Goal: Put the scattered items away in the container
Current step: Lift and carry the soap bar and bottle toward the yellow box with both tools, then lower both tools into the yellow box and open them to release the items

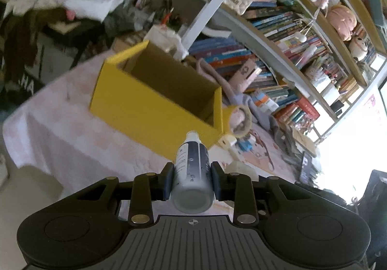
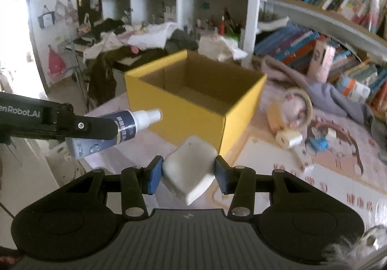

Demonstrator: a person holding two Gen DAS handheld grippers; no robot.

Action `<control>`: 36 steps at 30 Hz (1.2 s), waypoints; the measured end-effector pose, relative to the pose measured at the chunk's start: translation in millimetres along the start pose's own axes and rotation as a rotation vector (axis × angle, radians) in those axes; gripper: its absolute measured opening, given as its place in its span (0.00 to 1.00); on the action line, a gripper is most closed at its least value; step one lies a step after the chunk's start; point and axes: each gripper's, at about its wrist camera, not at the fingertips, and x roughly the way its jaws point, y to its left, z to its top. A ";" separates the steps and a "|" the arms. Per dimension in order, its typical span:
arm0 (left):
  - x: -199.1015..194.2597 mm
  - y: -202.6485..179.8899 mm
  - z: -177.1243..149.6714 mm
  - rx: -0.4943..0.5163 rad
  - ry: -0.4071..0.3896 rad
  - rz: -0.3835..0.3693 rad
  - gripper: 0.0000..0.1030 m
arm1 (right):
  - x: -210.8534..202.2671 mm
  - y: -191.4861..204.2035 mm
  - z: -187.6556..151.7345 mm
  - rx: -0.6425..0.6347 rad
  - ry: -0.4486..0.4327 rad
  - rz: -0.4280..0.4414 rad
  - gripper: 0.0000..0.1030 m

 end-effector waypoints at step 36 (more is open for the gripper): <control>173.1 7.9 92.3 0.085 0.053 0.188 0.30 | 201.6 -75.1 105.2 -0.147 0.139 0.067 0.41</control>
